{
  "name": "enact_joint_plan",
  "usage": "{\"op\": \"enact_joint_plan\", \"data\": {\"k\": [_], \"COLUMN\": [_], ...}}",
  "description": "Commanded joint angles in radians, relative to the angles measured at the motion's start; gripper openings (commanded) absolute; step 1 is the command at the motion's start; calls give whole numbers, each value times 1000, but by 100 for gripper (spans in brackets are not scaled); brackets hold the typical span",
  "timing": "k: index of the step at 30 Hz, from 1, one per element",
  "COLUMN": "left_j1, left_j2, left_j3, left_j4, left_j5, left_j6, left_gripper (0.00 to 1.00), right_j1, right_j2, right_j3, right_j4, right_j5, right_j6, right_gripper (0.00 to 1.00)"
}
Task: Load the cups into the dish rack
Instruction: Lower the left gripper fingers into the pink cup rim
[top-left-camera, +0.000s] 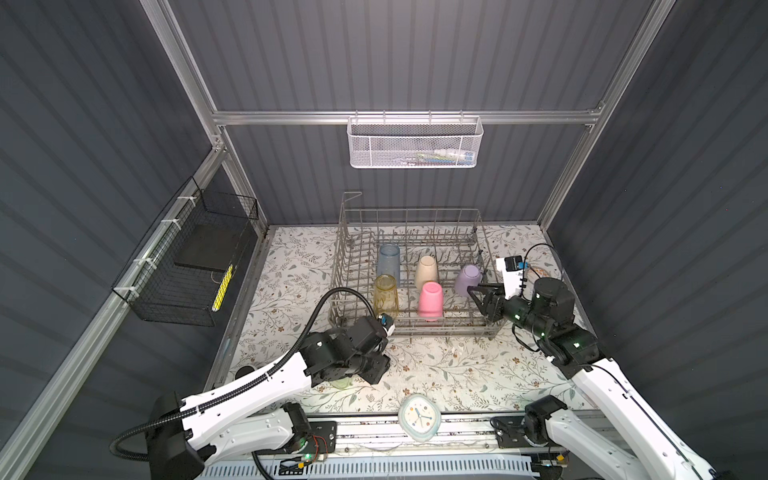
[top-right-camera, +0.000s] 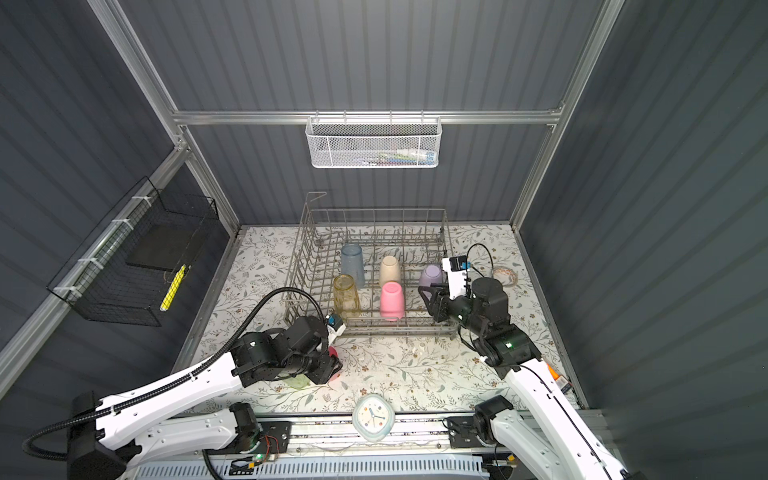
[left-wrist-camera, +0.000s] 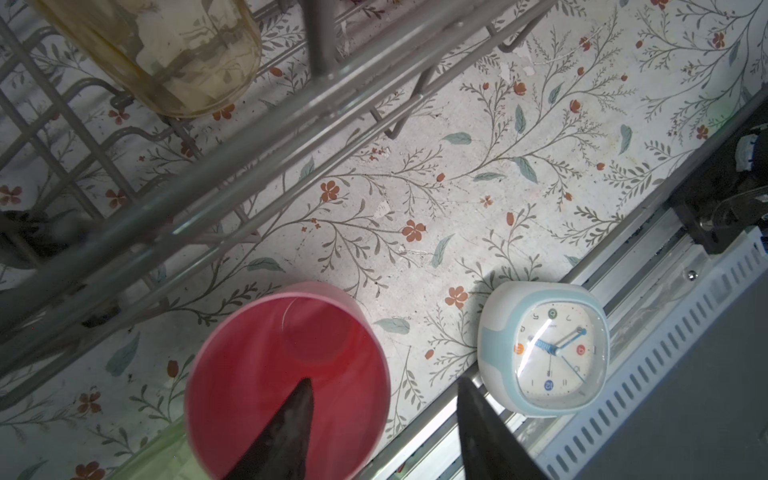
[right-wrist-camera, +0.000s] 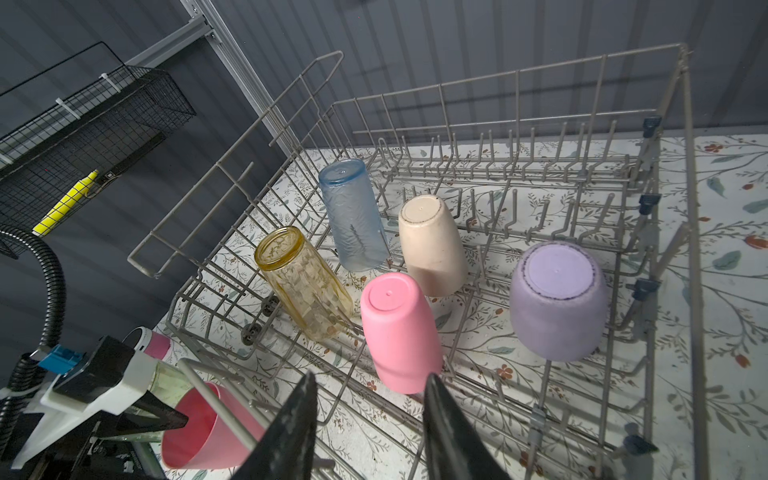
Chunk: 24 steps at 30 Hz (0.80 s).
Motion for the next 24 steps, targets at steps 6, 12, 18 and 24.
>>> {"op": "enact_joint_plan", "data": {"k": [6, 12, 18, 24], "left_j1": [-68, -112, -128, -128], "left_j2": [32, 106, 142, 142], "left_j3": [31, 69, 86, 95], "left_j4": [23, -20, -50, -59], "left_j5": [-19, -80, -144, -196], "left_j6": [97, 98, 71, 42], "left_gripper": [57, 57, 56, 56], "right_j1": [5, 3, 2, 3], "right_j2": [-19, -30, -38, -45], "right_j3": [-21, -26, -44, -49], "right_j4": [-2, -3, 4, 5], "right_j5": [14, 16, 15, 15], "right_j6": [0, 0, 4, 3], "right_gripper": [43, 43, 43, 43]}}
